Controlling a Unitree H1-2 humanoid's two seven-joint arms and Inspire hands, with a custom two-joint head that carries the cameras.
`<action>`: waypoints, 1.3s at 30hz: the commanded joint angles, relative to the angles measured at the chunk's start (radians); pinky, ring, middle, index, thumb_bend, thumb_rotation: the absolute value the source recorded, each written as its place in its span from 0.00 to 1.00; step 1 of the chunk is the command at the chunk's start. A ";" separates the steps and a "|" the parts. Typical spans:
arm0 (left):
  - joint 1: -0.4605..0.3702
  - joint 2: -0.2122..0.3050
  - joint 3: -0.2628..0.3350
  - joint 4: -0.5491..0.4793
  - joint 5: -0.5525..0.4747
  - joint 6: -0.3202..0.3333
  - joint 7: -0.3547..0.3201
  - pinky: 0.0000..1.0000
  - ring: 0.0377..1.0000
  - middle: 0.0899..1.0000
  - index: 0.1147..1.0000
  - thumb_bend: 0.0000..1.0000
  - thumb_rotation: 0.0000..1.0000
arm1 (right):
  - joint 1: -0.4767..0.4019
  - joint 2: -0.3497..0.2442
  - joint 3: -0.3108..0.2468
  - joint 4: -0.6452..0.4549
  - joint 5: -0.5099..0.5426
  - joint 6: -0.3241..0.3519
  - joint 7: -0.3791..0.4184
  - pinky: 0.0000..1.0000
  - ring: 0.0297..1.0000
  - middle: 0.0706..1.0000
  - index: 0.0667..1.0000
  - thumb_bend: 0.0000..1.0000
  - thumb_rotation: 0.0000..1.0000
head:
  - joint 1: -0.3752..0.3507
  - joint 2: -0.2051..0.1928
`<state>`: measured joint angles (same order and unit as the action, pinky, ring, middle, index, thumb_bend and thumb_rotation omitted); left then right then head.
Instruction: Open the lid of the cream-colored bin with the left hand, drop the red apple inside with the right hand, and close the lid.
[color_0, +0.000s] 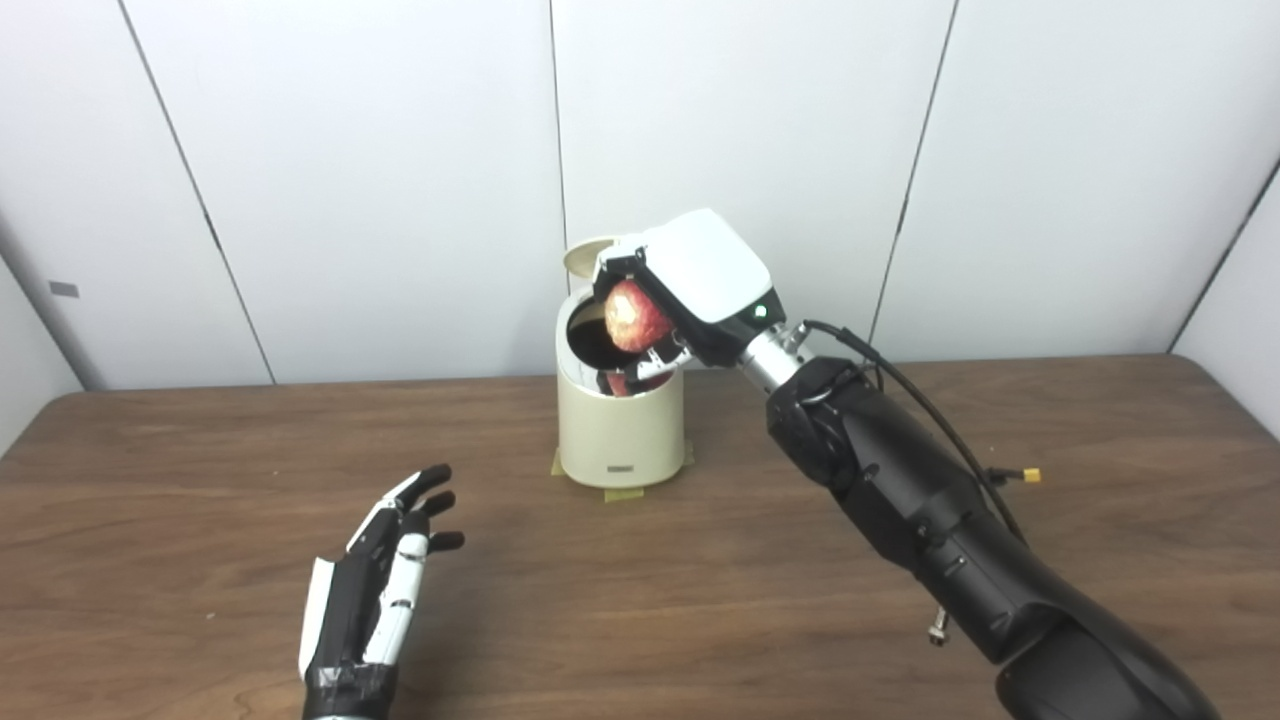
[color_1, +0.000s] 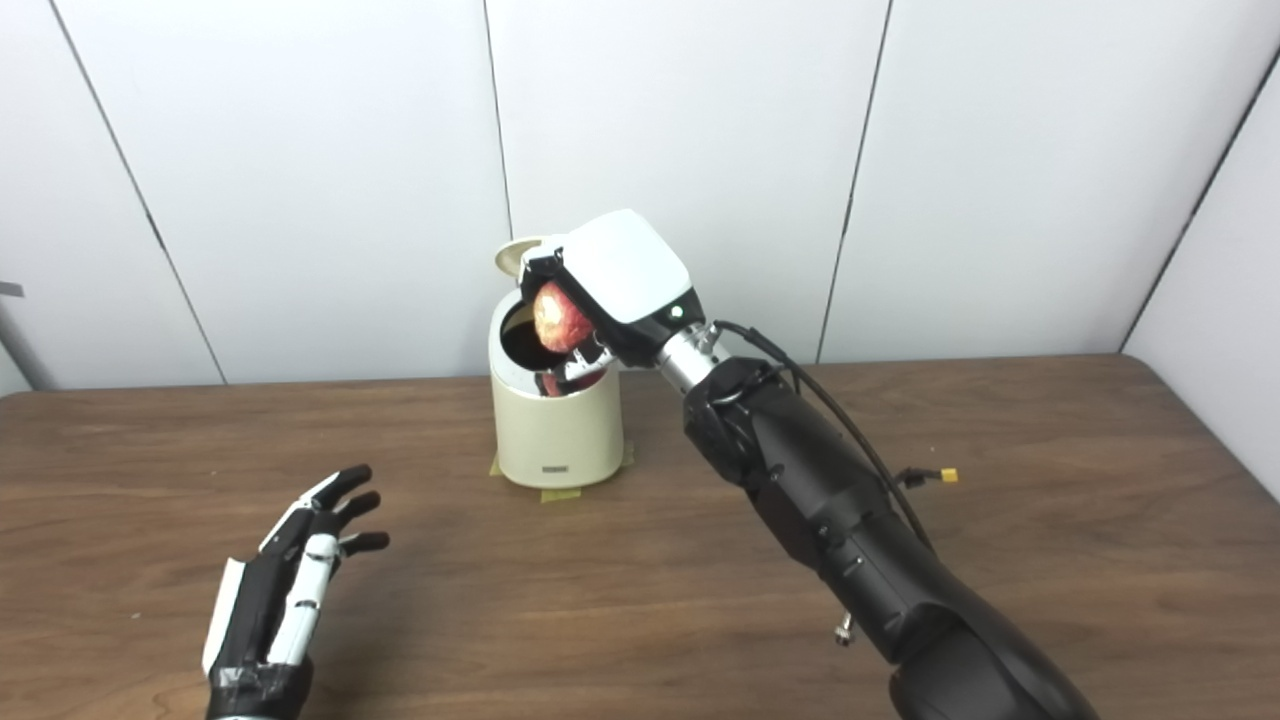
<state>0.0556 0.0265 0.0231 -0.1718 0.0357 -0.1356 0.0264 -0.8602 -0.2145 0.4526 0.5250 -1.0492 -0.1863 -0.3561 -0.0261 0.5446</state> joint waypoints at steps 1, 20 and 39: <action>0.000 -0.002 -0.005 -0.028 -0.005 -0.015 -0.006 0.70 0.83 0.88 0.79 0.26 0.74 | -0.039 -0.008 -0.005 -0.038 -0.010 0.031 -0.032 0.44 0.50 0.54 0.45 0.52 0.08 | -0.001 0.000; -0.002 0.002 -0.007 -0.022 0.003 -0.015 -0.006 0.71 0.83 0.89 0.80 0.28 0.74 | -0.024 -0.010 -0.007 -0.077 -0.012 0.080 0.002 0.50 0.65 0.71 0.67 1.00 0.11 | -0.002 0.003; -0.016 0.008 0.003 -0.011 0.013 -0.018 0.002 0.67 0.81 0.87 0.79 0.27 0.72 | 0.072 0.034 -0.114 -0.128 0.150 -0.076 -0.264 0.21 0.24 0.29 0.43 0.52 0.14 | 0.000 -0.003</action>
<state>0.0549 0.0282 0.0251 -0.1691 0.0372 -0.1333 0.0272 -0.7657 -0.1856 0.3655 0.4532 -0.9389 -0.2385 -0.5927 -0.0245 0.5400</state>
